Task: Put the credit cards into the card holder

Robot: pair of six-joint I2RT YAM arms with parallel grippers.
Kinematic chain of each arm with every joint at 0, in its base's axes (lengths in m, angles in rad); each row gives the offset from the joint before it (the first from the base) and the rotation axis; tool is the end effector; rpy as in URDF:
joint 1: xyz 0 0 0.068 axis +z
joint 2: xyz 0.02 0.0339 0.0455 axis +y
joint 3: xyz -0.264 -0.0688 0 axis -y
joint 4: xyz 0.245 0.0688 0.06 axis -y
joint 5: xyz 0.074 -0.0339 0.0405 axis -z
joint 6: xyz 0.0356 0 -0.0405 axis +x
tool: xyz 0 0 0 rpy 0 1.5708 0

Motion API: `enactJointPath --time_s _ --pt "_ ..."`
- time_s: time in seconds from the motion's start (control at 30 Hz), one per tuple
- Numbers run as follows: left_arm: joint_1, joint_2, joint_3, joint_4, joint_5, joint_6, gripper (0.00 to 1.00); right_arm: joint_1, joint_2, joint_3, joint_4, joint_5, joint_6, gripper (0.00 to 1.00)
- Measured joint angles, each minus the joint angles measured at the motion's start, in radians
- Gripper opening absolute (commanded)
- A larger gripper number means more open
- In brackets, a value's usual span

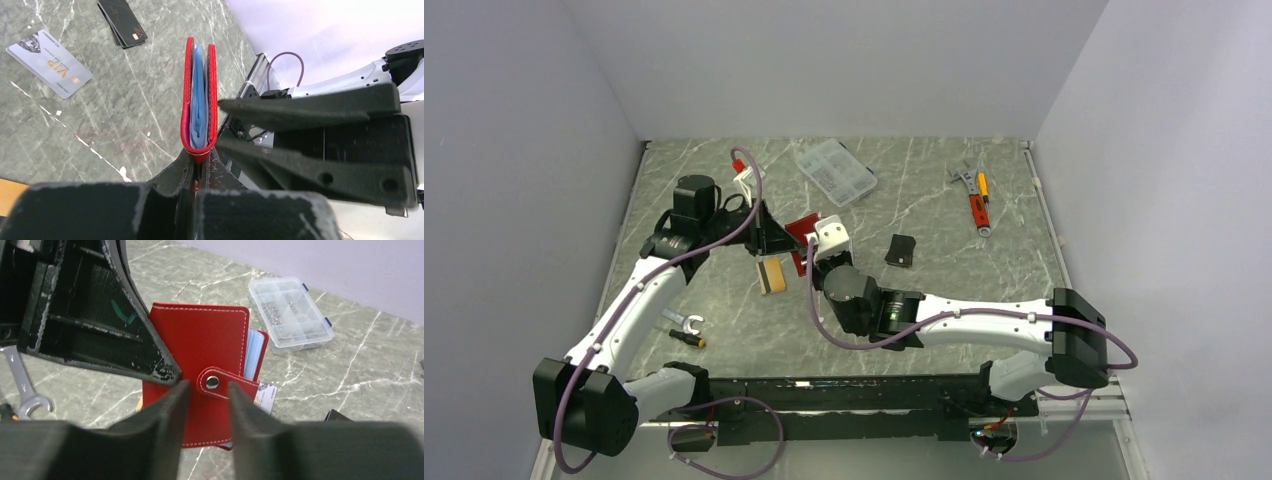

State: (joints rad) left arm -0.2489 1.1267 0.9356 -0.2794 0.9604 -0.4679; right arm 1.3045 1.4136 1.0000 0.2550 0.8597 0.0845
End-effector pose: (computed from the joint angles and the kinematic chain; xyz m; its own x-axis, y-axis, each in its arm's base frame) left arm 0.2280 -0.0880 0.3215 -0.7751 -0.0697 -0.6280 0.5597 0.3856 -0.7335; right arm 0.1111 0.3047 0.3154 -0.0779 -0.0764 -0.9940 -0.4277 0.9032 -0.0359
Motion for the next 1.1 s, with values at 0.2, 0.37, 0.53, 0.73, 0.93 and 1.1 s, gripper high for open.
enactJointPath --time_s 0.2,0.37,0.53,0.73,0.93,1.1 --pt "0.0 0.0 0.0 0.005 -0.005 -0.001 0.0 0.002 0.034 0.004 0.06 0.027 -0.037 0.06" --pt "0.002 0.0 0.0 0.005 -0.023 0.0 0.0 0.004 0.062 0.006 0.089 0.043 -0.048 0.0" --pt "0.003 0.0 0.0 0.005 -0.028 0.0 0.0 0.006 0.074 0.007 0.113 0.06 -0.068 0.0" --pt "0.004 0.0 0.0 0.008 -0.035 0.0 0.0 0.009 0.093 0.007 0.164 0.091 -0.138 0.0" --pt "0.004 0.0 0.0 0.024 -0.043 0.0 0.0 -0.003 0.096 0.006 0.187 0.101 -0.162 0.0" --pt "0.008 -0.002 0.0 0.019 -0.026 -0.001 0.0 -0.023 0.096 0.006 0.195 0.133 -0.166 0.0"
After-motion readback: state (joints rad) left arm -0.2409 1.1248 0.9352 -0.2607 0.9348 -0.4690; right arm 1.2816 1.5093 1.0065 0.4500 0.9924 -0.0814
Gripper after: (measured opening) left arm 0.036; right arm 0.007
